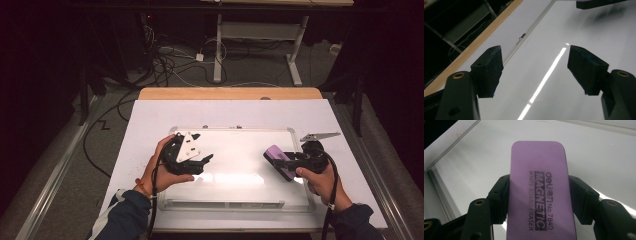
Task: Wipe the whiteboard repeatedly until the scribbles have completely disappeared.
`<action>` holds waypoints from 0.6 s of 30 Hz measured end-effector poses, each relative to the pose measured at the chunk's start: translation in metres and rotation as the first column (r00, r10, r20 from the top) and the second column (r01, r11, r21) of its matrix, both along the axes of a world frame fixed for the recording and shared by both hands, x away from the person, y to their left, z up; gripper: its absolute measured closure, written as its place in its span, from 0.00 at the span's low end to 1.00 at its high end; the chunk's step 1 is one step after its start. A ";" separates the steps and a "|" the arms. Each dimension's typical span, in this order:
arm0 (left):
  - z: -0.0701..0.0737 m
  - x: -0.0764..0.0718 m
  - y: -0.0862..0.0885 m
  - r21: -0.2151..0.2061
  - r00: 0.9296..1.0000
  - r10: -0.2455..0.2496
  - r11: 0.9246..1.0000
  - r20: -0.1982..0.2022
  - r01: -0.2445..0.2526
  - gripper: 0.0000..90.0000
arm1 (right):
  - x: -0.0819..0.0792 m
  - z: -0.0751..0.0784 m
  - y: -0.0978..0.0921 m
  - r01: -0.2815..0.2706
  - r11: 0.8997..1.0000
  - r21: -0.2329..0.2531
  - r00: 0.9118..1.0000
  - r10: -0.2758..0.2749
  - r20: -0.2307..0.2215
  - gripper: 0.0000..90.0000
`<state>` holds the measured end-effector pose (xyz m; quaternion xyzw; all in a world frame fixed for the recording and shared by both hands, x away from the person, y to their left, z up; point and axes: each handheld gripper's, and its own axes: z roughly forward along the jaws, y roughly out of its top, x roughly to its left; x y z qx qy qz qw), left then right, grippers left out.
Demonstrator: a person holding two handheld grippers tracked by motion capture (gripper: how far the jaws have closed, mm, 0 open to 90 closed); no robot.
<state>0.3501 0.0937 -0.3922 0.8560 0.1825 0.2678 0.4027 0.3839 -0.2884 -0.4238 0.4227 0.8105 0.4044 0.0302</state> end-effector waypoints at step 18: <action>-0.010 0.021 -0.098 0.301 0.975 -0.184 0.943 0.126 0.140 0.34 | 0.022 0.027 0.041 -0.150 0.985 0.081 0.984 0.157 -0.086 0.46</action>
